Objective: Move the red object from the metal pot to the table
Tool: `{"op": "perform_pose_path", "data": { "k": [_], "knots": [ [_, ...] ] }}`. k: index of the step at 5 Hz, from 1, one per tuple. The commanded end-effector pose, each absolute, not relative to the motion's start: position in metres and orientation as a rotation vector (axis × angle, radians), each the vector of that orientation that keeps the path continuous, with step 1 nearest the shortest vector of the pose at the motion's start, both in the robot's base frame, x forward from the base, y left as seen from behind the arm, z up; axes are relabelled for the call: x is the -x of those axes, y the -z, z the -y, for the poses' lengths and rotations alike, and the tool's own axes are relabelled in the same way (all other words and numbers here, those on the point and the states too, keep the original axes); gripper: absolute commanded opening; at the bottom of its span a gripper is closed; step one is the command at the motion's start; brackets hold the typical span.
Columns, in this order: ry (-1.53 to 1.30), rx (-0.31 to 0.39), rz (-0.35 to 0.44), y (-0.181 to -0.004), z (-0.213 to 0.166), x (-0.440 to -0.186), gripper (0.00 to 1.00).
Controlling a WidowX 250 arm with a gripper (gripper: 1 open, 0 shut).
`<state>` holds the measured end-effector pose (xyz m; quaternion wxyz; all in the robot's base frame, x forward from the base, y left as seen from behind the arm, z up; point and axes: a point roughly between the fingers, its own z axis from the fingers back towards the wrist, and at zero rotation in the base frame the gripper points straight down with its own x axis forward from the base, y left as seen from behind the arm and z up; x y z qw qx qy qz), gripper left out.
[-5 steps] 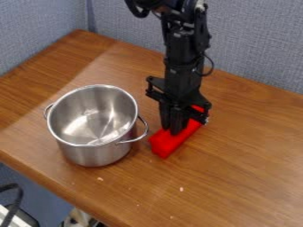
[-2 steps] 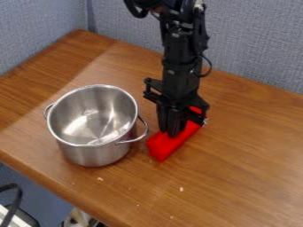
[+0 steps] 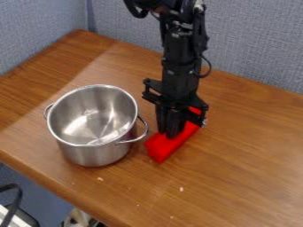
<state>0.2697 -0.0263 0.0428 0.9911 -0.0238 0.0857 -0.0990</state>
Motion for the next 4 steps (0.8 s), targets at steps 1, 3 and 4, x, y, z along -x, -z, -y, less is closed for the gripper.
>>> {"op": "perform_pose_path", "data": {
  "k": [1, 3, 4],
  "knots": [
    [0.185, 0.039, -0.219, -0.0344, 0.0199, -0.2630, 0.00],
    [0.182, 0.027, -0.226, -0.0373, 0.0199, -0.2628, 0.00],
    [0.180, 0.022, -0.228, -0.0385, 0.0201, -0.2627, 0.00]
  ]
}}
